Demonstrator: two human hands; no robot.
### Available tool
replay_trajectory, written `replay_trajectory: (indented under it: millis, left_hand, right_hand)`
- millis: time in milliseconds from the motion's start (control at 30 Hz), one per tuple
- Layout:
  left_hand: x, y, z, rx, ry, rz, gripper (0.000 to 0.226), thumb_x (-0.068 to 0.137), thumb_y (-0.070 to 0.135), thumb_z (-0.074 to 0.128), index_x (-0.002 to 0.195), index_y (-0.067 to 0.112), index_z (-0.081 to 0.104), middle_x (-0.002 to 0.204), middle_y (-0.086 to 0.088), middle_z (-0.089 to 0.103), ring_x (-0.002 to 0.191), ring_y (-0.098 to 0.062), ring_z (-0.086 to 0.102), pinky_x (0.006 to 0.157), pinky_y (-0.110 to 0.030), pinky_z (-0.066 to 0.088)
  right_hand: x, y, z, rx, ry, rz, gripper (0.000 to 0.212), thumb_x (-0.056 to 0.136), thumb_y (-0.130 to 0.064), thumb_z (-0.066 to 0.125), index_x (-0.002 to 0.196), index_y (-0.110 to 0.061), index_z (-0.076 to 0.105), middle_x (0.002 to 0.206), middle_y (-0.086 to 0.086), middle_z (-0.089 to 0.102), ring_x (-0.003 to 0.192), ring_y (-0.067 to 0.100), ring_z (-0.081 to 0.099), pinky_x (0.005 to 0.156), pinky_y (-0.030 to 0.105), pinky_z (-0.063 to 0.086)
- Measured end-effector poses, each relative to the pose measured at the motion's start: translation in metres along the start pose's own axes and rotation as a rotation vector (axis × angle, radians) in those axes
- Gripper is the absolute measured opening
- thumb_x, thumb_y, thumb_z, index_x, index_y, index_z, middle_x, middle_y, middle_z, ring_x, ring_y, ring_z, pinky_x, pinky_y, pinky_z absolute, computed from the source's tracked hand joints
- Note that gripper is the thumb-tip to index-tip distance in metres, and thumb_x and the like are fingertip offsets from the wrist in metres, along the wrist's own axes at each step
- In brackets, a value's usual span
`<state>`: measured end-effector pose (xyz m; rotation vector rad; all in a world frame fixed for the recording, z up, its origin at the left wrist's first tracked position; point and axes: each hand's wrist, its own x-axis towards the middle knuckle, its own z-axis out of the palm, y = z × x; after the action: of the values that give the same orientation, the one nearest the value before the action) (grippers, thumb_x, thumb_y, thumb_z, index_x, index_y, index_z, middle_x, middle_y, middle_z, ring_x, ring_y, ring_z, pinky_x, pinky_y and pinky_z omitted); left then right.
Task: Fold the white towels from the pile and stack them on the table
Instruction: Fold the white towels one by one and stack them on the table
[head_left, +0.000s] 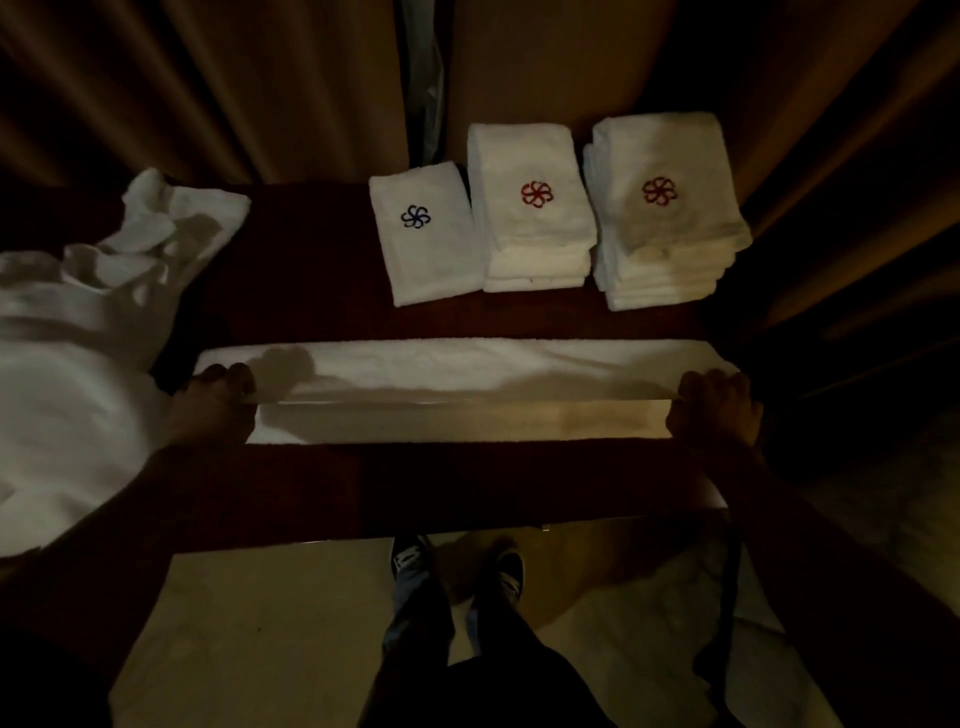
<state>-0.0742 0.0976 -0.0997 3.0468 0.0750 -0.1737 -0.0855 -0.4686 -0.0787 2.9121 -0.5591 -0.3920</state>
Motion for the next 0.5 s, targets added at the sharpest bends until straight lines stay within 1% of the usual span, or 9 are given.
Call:
replay_trajectory:
  millis: [33,100,200,267,400,500]
  left_hand:
    - [-0.002,0.000,0.002,-0.005,-0.014,0.002,0.018,0.074,-0.006,0.072,0.087,0.000,0.062,0.083,-0.023,0.058,0.069,-0.044,0.059,0.059,-0.049,0.052]
    - [-0.007,-0.001,0.008,0.005,-0.051,-0.013,0.020,0.077,-0.003,0.071,0.095,-0.002,0.063,0.088,-0.026,0.058,0.074,-0.045,0.060,0.063,-0.050,0.051]
    - [-0.017,-0.001,0.016,0.025,-0.100,-0.013,0.027,0.079,0.001,0.073,0.103,-0.004,0.063,0.092,-0.029,0.058,0.078,-0.048,0.060,0.065,-0.051,0.051]
    - [-0.022,0.002,0.019,0.023,-0.122,-0.034,0.025,0.082,0.003,0.071,0.104,-0.005,0.063,0.094,-0.029,0.058,0.081,-0.048,0.059,0.067,-0.050,0.049]
    - [-0.032,0.005,0.026,0.043,-0.110,-0.097,0.021,0.091,0.016,0.064,0.103,-0.001,0.061,0.096,-0.025,0.058,0.084,-0.045,0.058,0.068,-0.044,0.040]
    - [-0.037,0.008,0.030,0.017,-0.127,-0.129,0.025,0.096,0.021,0.060,0.109,0.000,0.060,0.102,-0.024,0.057,0.089,-0.046,0.058,0.071,-0.047,0.046]
  right_hand:
    - [0.000,0.003,0.002,-0.016,-0.011,0.008,0.024,0.092,-0.024,0.058,0.111,-0.011,0.059,0.120,0.016,0.054,0.118,0.039,0.044,0.091,0.050,0.044]
    - [0.000,0.008,0.008,-0.040,-0.024,0.008,0.024,0.092,-0.025,0.058,0.112,-0.013,0.060,0.122,0.012,0.052,0.119,0.037,0.042,0.091,0.049,0.043]
    - [-0.003,0.012,0.015,-0.007,-0.037,-0.028,0.022,0.092,-0.023,0.059,0.111,-0.012,0.060,0.118,0.010,0.057,0.117,0.036,0.045,0.091,0.049,0.043]
    - [-0.006,0.013,0.020,0.037,-0.036,-0.052,0.018,0.093,-0.020,0.059,0.108,-0.011,0.061,0.114,0.011,0.060,0.114,0.035,0.050,0.091,0.049,0.044]
    - [-0.010,0.020,0.034,0.106,-0.018,-0.098,0.015,0.095,-0.021,0.057,0.107,-0.012,0.061,0.110,0.010,0.063,0.108,0.035,0.056,0.089,0.049,0.047]
    - [-0.012,0.023,0.044,0.155,-0.016,-0.110,0.013,0.096,-0.022,0.058,0.106,-0.014,0.061,0.107,0.009,0.064,0.101,0.033,0.060,0.085,0.048,0.052]
